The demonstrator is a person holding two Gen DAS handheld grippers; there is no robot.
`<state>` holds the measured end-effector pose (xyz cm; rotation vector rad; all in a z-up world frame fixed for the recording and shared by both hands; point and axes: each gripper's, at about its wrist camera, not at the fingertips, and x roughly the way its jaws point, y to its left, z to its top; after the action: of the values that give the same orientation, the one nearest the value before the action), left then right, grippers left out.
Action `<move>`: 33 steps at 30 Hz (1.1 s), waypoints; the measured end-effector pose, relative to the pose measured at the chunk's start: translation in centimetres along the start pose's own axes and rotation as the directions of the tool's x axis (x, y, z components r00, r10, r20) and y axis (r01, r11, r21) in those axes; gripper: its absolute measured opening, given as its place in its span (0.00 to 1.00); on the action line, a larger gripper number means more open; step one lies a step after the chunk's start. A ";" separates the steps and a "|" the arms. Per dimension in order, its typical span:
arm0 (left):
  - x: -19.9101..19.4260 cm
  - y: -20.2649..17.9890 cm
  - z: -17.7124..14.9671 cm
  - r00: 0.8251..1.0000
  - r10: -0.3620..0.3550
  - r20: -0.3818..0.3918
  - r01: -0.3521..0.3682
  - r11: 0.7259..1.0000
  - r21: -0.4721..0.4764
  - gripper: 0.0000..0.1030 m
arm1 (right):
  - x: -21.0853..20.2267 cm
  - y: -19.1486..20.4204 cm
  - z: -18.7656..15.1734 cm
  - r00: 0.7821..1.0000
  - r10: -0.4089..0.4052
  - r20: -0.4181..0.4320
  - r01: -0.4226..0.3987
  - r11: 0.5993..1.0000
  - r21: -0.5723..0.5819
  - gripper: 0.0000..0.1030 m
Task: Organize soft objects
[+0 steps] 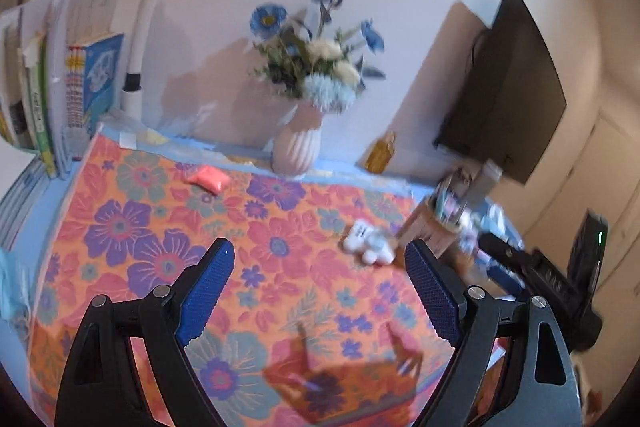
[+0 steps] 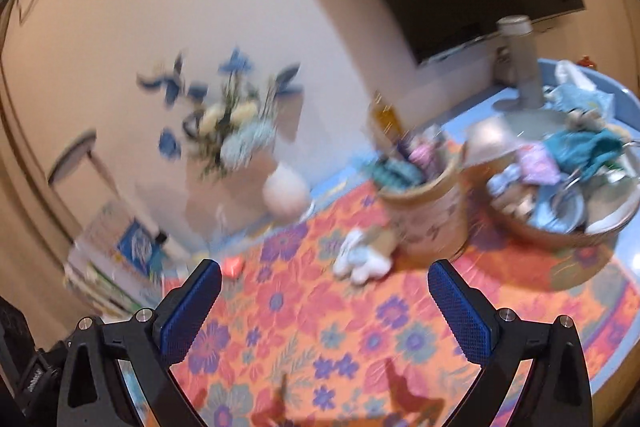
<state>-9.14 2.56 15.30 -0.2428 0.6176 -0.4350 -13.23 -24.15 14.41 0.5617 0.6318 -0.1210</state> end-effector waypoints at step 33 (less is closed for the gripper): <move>10.2 7.5 -8.1 0.938 0.262 -0.226 -0.294 0.948 -0.123 0.97 | 13.9 2.9 -11.3 0.905 -0.280 -0.320 0.122 0.892 -0.436 1.00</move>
<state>-4.25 3.77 1.17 -0.2547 0.8799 -0.1371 -7.18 -14.84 0.10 0.1045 1.0630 -0.0759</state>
